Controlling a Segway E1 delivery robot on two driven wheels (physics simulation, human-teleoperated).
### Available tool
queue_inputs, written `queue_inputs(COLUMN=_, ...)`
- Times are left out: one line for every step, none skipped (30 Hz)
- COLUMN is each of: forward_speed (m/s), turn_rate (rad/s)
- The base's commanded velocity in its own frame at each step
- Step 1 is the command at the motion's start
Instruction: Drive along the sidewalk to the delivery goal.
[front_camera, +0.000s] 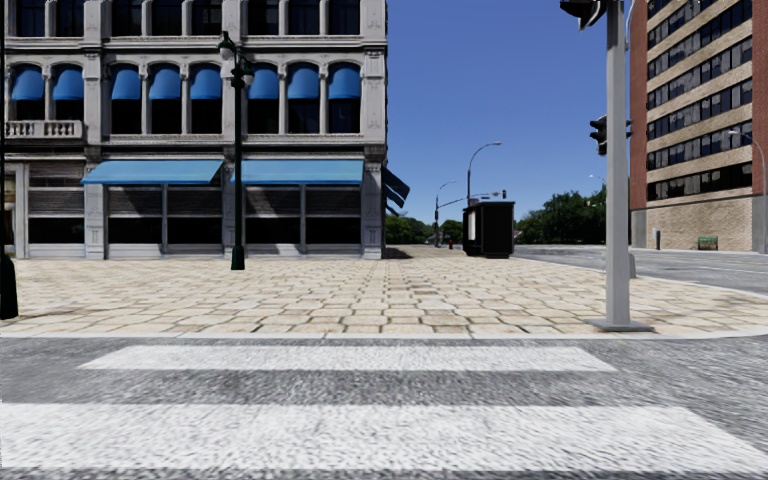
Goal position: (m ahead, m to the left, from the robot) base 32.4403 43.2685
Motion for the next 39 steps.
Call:
queue_inputs(forward_speed=2.00, turn_rate=0.00)
queue_inputs(forward_speed=2.00, turn_rate=0.00)
queue_inputs(forward_speed=2.00, turn_rate=0.00)
queue_inputs(forward_speed=2.00, turn_rate=0.00)
queue_inputs(forward_speed=2.00, turn_rate=0.00)
queue_inputs(forward_speed=2.00, turn_rate=0.00)
queue_inputs(forward_speed=2.00, turn_rate=0.00)
queue_inputs(forward_speed=2.00, turn_rate=0.00)
queue_inputs(forward_speed=2.00, turn_rate=0.00)
queue_inputs(forward_speed=2.00, turn_rate=0.00)
queue_inputs(forward_speed=2.00, turn_rate=0.00)
queue_inputs(forward_speed=2.00, turn_rate=0.00)
queue_inputs(forward_speed=2.00, turn_rate=0.00)
queue_inputs(forward_speed=2.00, turn_rate=0.00)
queue_inputs(forward_speed=2.00, turn_rate=0.00)
queue_inputs(forward_speed=2.00, turn_rate=0.00)
queue_inputs(forward_speed=2.00, turn_rate=0.00)
queue_inputs(forward_speed=2.00, turn_rate=0.00)
queue_inputs(forward_speed=2.00, turn_rate=0.00)
queue_inputs(forward_speed=2.00, turn_rate=0.00)
queue_inputs(forward_speed=2.00, turn_rate=0.00)
queue_inputs(forward_speed=2.00, turn_rate=0.00)
queue_inputs(forward_speed=2.00, turn_rate=0.00)
queue_inputs(forward_speed=2.00, turn_rate=0.00)
queue_inputs(forward_speed=2.00, turn_rate=0.00)
queue_inputs(forward_speed=2.00, turn_rate=0.00)
queue_inputs(forward_speed=2.00, turn_rate=0.00)
queue_inputs(forward_speed=2.00, turn_rate=0.00)
queue_inputs(forward_speed=2.00, turn_rate=0.00)
queue_inputs(forward_speed=2.00, turn_rate=0.00)
queue_inputs(forward_speed=2.00, turn_rate=0.00)
queue_inputs(forward_speed=2.00, turn_rate=0.00)
queue_inputs(forward_speed=2.00, turn_rate=0.00)
queue_inputs(forward_speed=2.00, turn_rate=0.00)
queue_inputs(forward_speed=2.00, turn_rate=0.00)
queue_inputs(forward_speed=2.00, turn_rate=0.00)
queue_inputs(forward_speed=2.00, turn_rate=0.00)
queue_inputs(forward_speed=2.00, turn_rate=0.00)
queue_inputs(forward_speed=2.00, turn_rate=0.00)
